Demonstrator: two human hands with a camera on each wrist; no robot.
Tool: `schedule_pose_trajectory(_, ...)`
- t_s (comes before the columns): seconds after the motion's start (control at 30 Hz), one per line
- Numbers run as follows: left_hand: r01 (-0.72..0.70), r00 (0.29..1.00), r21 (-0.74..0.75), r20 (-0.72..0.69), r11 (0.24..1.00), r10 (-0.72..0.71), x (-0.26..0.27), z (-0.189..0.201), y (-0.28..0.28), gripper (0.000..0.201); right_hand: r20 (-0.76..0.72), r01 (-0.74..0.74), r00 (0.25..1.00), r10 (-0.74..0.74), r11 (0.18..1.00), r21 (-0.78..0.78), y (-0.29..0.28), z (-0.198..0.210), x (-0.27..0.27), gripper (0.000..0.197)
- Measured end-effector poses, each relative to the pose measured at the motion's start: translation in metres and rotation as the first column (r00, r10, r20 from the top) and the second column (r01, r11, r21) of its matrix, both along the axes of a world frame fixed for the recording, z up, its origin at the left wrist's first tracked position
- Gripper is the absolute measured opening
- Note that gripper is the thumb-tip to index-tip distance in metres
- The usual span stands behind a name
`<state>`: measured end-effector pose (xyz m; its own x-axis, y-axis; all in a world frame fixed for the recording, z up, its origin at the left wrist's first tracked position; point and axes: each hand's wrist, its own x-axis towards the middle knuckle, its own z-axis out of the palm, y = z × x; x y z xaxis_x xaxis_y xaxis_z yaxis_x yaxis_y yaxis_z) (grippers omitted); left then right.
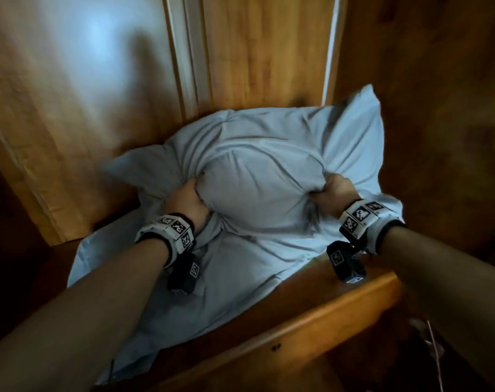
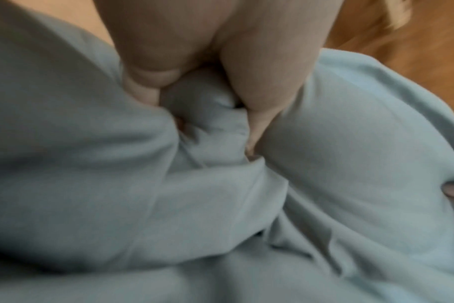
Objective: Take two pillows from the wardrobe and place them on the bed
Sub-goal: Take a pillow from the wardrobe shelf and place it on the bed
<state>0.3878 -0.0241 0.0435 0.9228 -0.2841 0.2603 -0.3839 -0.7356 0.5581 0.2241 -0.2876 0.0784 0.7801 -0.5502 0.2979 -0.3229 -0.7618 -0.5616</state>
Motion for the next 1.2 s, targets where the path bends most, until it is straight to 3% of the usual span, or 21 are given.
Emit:
schedule_pose_trajectory(0.17, 0.16, 0.98, 0.095, 0.103, 0.983, -0.169, -0.073, 0.022, -0.06, 0.049, -0.063, 0.176, 0.983, -0.172, 0.981, 0.076, -0.028, -0.01, -0.113, 0.036)
schedule_pose_trajectory(0.3, 0.3, 0.947, 0.182, 0.064, 0.936, -0.316, -0.151, 0.02, -0.112, 0.05, -0.147, 0.329, 0.939, -0.311, 0.937, 0.12, -0.045, -0.038, -0.223, 0.041)
schedule_pose_trajectory(0.5, 0.423, 0.902, 0.401, -0.097, 0.813, -0.421, -0.264, -0.051, -0.133, 0.047, -0.337, 0.363, 0.881, -0.332, 0.931, 0.033, -0.022, -0.094, -0.361, 0.035)
schedule_pose_trajectory(0.6, 0.427, 0.9, 0.402, -0.106, 0.81, -0.422, -0.326, -0.082, -0.108, 0.048, -0.374, 0.377, 0.861, -0.344, 0.926, 0.017, 0.001, -0.126, -0.417, 0.031)
schedule_pose_trajectory(0.7, 0.455, 0.891, 0.424, -0.209, 0.783, -0.404, -0.373, -0.105, -0.091, 0.052, -0.403, 0.4, 0.841, -0.361, 0.917, 0.013, 0.024, -0.147, -0.469, 0.027)
schedule_pose_trajectory(0.87, 0.615, 0.786, 0.4, -0.38, 0.68, -0.487, -0.436, -0.145, -0.088, 0.049, -0.443, 0.451, 0.802, -0.401, 0.892, 0.008, 0.045, -0.161, -0.549, 0.03)
schedule_pose_trajectory(1.0, 0.693, 0.718, 0.361, -0.433, 0.624, -0.546, -0.492, -0.158, -0.103, 0.066, -0.466, 0.522, 0.755, -0.461, 0.853, 0.003, 0.049, -0.169, -0.604, 0.029)
schedule_pose_trajectory(1.13, 0.794, 0.607, 0.336, -0.479, 0.507, -0.634, -0.54, -0.183, -0.132, 0.053, -0.485, 0.638, 0.685, -0.544, 0.769, 0.038, 0.052, -0.183, -0.667, 0.02)
schedule_pose_trajectory(1.2, 0.84, 0.54, 0.27, -0.49, 0.47, -0.684, -0.571, -0.195, -0.149, 0.048, -0.494, 0.731, 0.612, -0.618, 0.68, 0.055, 0.051, -0.191, -0.706, 0.02)
